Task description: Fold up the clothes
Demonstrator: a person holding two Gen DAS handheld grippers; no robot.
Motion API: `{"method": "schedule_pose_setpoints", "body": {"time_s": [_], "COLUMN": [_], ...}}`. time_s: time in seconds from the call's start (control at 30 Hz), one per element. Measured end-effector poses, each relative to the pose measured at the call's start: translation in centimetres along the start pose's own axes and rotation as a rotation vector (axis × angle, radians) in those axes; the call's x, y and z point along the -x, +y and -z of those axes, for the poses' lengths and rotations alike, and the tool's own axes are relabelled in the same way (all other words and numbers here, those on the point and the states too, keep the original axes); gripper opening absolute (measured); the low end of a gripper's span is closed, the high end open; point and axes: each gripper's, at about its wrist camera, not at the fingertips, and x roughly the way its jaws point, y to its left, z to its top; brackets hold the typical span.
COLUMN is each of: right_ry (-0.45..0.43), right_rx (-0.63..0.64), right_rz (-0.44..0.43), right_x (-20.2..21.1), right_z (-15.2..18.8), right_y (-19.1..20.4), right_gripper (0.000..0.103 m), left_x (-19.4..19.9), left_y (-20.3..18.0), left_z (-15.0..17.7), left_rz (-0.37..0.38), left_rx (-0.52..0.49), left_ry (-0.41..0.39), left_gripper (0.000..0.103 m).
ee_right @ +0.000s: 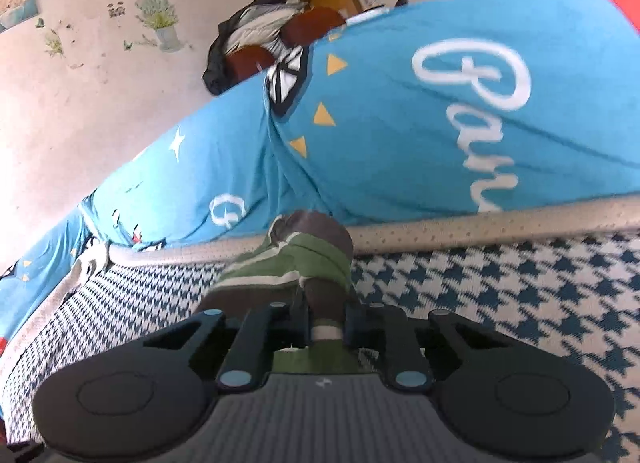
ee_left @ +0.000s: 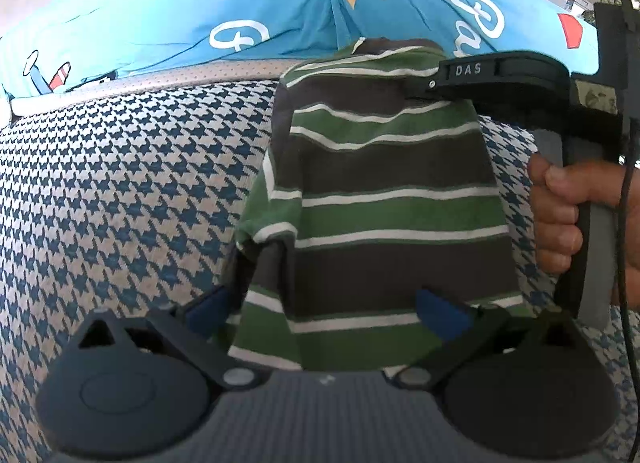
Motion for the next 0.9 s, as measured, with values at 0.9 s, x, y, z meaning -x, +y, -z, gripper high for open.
{"method": "schedule_pose_setpoints", "body": {"time_s": [0.9], "right_ry": [-0.238], "right_rx": [-0.17], "right_rz": [0.739], "right_x": [22.9], "right_z": [-0.7], "right_y": [-10.7], "right_gripper": [0.016], "left_x": [3.8], "left_y": [-4.5], "left_z": [0.4], "left_rz": [0.133], "left_rx": [-0.148], "left_ry": [-0.062], "left_gripper": [0.103]}}
